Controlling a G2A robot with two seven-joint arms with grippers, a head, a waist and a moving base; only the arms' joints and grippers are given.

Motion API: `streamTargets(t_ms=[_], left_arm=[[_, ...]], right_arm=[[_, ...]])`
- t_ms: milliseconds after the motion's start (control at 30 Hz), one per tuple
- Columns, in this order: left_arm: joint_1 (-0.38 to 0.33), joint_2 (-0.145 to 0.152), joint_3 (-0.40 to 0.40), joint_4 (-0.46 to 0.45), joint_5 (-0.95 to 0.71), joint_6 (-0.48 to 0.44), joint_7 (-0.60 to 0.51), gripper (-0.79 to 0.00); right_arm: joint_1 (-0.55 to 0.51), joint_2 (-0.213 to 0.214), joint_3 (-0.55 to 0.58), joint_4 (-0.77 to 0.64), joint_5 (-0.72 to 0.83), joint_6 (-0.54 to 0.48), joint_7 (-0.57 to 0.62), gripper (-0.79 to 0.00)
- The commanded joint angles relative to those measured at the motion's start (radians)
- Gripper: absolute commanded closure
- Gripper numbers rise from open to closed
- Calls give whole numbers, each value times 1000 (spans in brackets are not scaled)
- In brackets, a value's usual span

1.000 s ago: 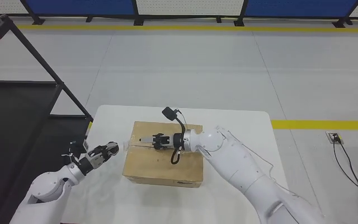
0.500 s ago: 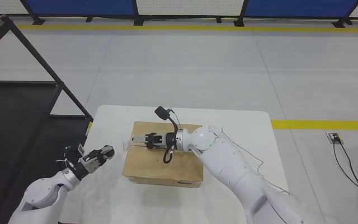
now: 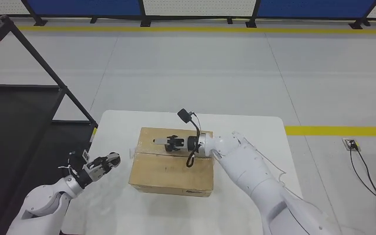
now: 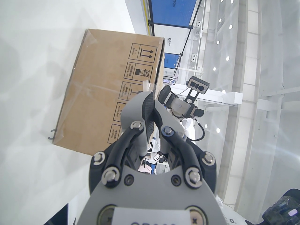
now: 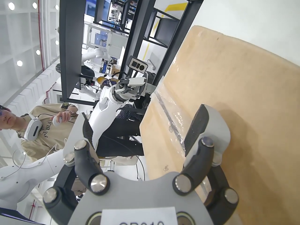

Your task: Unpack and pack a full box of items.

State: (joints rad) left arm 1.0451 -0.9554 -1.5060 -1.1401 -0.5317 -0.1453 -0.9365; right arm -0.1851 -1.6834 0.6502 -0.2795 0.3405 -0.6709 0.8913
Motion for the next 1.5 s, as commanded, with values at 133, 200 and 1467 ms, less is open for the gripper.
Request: streamTargets(t_ms=[133,200,1467], left_arm=[[-16,0,4,10,4,0,-13,0],[-21,0,1,13,4,0,-16,0],[-3,10,-87,-43,-67,-1,43,-484]], right_arm=[[-30,49,63,-7,50,-79,63,-785],[-46,68,86,-26,72,-100,102,-785],[-853,440,745,-1242,-271,-11,-170,-784]])
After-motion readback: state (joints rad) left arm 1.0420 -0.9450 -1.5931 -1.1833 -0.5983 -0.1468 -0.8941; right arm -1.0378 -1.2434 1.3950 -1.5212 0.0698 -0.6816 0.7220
